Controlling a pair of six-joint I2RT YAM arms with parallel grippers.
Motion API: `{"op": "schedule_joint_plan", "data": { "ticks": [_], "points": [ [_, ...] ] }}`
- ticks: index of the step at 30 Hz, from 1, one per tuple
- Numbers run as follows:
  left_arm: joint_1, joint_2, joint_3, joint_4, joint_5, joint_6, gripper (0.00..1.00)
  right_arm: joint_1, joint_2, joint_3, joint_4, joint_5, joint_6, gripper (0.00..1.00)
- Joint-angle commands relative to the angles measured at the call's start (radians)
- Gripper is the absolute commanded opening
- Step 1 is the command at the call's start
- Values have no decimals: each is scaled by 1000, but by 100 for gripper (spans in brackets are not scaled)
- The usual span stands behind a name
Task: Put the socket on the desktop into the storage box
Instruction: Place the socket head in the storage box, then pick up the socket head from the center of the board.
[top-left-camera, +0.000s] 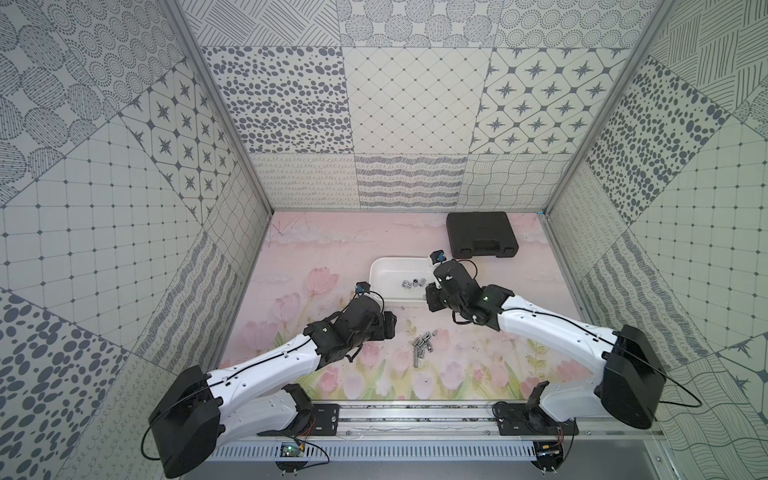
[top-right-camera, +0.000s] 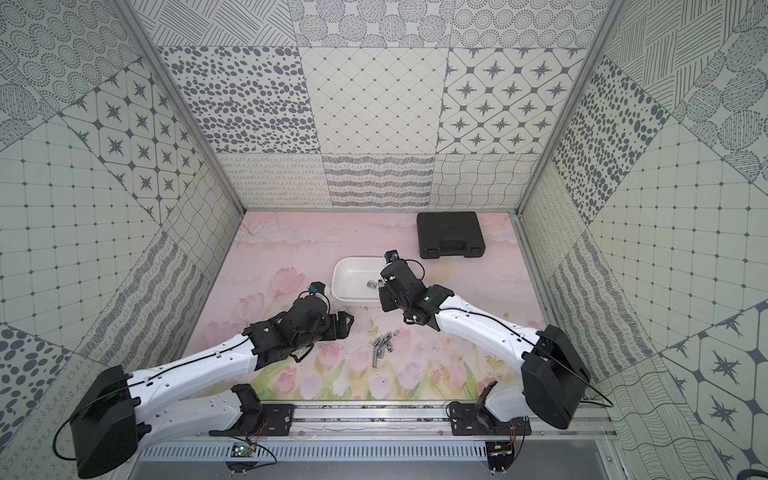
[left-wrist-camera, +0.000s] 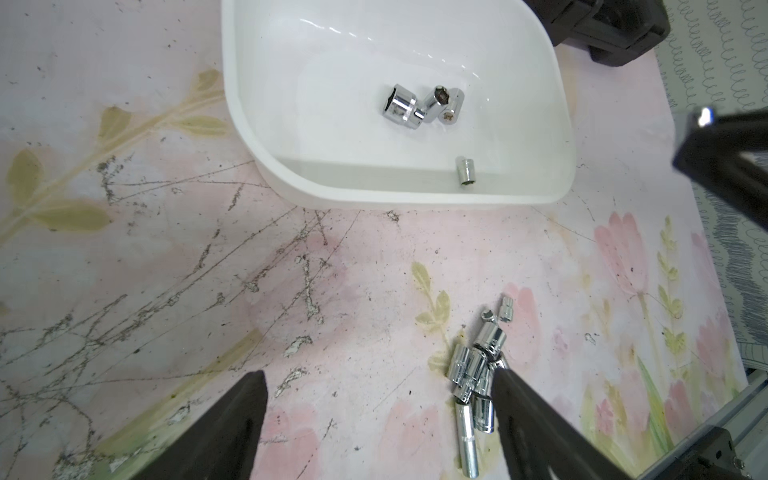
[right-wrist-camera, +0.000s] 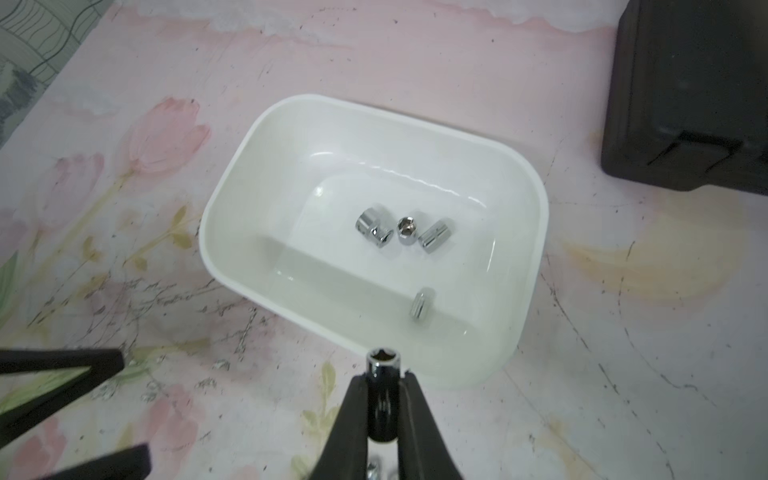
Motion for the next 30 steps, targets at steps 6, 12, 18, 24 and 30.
{"op": "schedule_joint_plan", "data": {
  "ticks": [6, 12, 18, 24, 30],
  "points": [
    [-2, 2, 2, 11, 22, 6, 89, -84, 254, 147, 30, -92, -10, 12],
    [-2, -27, -9, 14, 19, 2, 89, -91, 238, 141, 15, -75, -12, 36],
    [-2, -31, -9, 12, 21, 1, 89, -87, 107, 62, -34, -106, -19, 44],
    [-1, -15, -6, 18, 33, 5, 89, 10, -174, -171, -45, -7, -14, 44],
    [-3, 10, -2, 25, 30, 9, 89, 78, -389, -430, 30, -10, 34, 54]
  ]
}}
